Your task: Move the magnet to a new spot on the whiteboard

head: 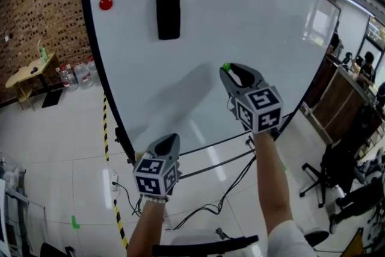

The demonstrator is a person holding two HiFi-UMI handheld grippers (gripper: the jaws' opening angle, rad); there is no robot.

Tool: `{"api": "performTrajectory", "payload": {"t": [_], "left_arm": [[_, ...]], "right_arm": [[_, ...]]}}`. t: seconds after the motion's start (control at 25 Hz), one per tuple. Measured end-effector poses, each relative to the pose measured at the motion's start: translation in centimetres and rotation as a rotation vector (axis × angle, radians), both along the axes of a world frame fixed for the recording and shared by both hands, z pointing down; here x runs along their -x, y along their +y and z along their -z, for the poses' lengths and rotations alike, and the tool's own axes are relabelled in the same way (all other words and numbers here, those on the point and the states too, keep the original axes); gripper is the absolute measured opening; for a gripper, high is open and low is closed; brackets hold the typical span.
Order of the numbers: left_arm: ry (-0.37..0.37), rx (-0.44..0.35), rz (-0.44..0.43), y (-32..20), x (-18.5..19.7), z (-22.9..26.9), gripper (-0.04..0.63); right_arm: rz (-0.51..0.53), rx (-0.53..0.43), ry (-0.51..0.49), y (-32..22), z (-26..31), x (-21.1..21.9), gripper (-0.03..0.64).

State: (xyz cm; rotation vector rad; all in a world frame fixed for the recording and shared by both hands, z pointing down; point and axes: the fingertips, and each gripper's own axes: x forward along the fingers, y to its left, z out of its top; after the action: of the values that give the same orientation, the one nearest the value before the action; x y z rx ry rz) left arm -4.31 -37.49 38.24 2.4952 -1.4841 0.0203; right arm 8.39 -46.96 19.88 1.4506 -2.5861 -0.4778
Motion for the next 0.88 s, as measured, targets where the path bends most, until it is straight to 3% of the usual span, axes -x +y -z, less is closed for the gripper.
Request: {"api": "performTrajectory", "payload": {"t": [0.44, 0.88], "left_arm": [[0.007, -0.006, -0.003, -0.8, 0.4, 0.3, -0.008], [0.011, -0.003, -0.006, -0.7, 0.4, 0.0, -0.008]], "right_arm": [[-0.026, 0.046, -0.003, -4.6, -1.7, 1.2, 0.138], [-0.069, 0.036, 0.047, -5.9, -2.0, 1.5, 0.138]]}}
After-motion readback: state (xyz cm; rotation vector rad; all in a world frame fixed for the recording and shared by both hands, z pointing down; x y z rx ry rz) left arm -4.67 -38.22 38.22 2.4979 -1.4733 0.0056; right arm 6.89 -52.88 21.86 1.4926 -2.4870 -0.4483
